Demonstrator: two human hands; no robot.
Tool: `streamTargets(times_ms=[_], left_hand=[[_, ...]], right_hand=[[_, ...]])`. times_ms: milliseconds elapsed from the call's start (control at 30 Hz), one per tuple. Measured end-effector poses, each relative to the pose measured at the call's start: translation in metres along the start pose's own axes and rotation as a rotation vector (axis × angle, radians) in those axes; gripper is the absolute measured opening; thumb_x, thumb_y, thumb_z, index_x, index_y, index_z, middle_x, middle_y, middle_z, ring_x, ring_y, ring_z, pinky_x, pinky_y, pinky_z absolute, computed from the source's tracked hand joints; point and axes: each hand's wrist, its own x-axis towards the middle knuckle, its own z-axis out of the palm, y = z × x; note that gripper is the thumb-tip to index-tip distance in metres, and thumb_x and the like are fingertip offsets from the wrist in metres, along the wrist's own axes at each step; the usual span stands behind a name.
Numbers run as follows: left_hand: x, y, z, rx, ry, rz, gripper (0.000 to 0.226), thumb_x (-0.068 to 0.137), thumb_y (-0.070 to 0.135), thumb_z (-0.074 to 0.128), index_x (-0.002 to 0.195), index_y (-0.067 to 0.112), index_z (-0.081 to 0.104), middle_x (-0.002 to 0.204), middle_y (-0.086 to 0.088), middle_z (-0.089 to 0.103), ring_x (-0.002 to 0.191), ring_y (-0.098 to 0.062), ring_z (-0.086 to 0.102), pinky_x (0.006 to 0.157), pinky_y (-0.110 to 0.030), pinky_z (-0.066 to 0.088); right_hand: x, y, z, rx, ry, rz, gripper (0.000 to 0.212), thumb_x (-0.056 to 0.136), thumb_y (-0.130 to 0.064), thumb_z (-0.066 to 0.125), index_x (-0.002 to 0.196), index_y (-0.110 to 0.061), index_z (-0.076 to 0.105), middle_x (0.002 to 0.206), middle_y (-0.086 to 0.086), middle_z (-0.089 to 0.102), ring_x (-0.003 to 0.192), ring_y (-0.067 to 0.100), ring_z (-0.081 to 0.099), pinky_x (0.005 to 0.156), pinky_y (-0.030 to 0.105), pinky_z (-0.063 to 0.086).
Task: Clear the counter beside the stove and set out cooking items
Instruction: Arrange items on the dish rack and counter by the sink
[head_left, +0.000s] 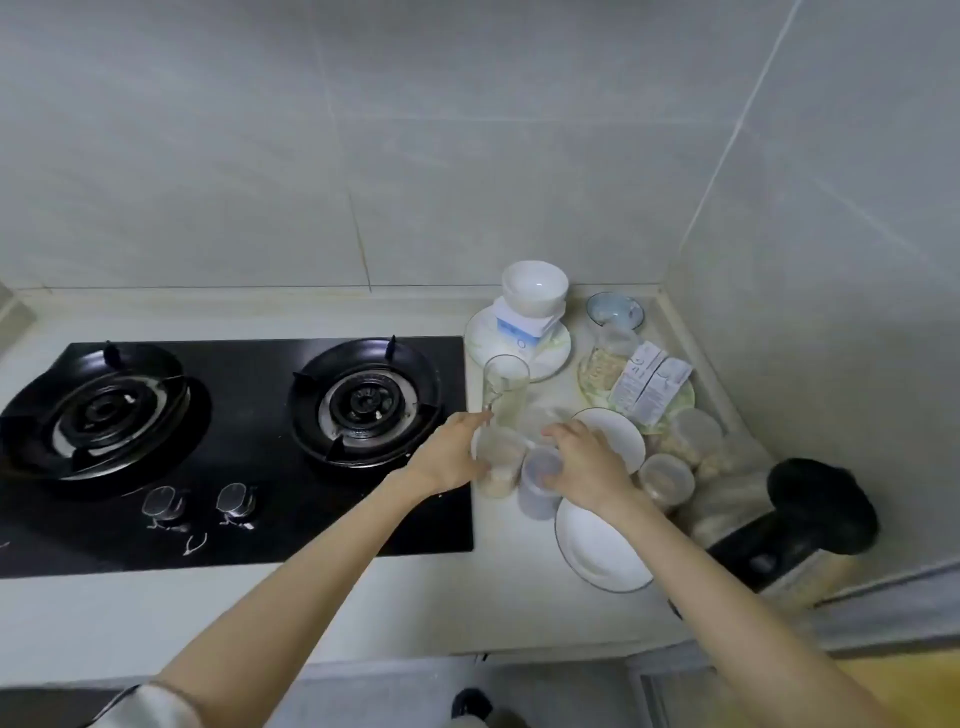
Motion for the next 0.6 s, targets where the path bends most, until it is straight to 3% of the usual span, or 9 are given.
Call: streamTargets(times_ms=[200,300,467,600], left_hand=[[0.016,0.003,0.011,0.089,-0.119,-0.063,0.086,0.078,0.029,0.072,0.149,0.026,0.025,0.149,-0.005,0.035,0.133,-0.027,0.041,0.104,-0.043,0.041],[0.019,0.006,0.012,0.080,-0.130,-0.047,0.080,0.072,0.033,0.075,0.141,0.031,0.035,0.139,-0.001,0.047,0.123,-0.025,0.050,0.097,-0.041,0.047],[0.016,0.005,0.009,-0.039,-0.013,-0.039,0.076,0.059,0.031,0.083,0.129,0.030,0.054,0.123,0.004,0.061,0.109,-0.017,0.060,0.091,-0.030,0.051],[0.011,0.006,0.000,-0.112,0.107,-0.015,0.076,0.052,0.036,0.084,0.123,0.033,0.057,0.117,0.006,0.062,0.104,-0.015,0.060,0.086,-0.025,0.048]], right_hand=[[0.021,0.002,0.003,-0.066,-0.069,0.039,0.055,0.075,-0.031,0.073,0.124,-0.016,0.053,0.127,0.004,0.046,0.112,0.031,0.054,0.083,0.038,0.050],[0.025,-0.001,0.000,-0.111,-0.063,0.044,0.049,0.070,-0.025,0.073,0.115,-0.015,0.057,0.115,0.004,0.049,0.099,0.032,0.058,0.071,0.032,0.047],[0.024,0.000,-0.001,-0.092,-0.063,0.013,0.041,0.069,-0.021,0.073,0.105,-0.011,0.054,0.096,0.001,0.044,0.090,0.029,0.056,0.064,0.030,0.036],[0.018,0.003,0.000,-0.090,-0.064,0.004,0.044,0.074,-0.027,0.071,0.112,-0.014,0.051,0.108,0.004,0.052,0.097,0.030,0.056,0.072,0.033,0.045]])
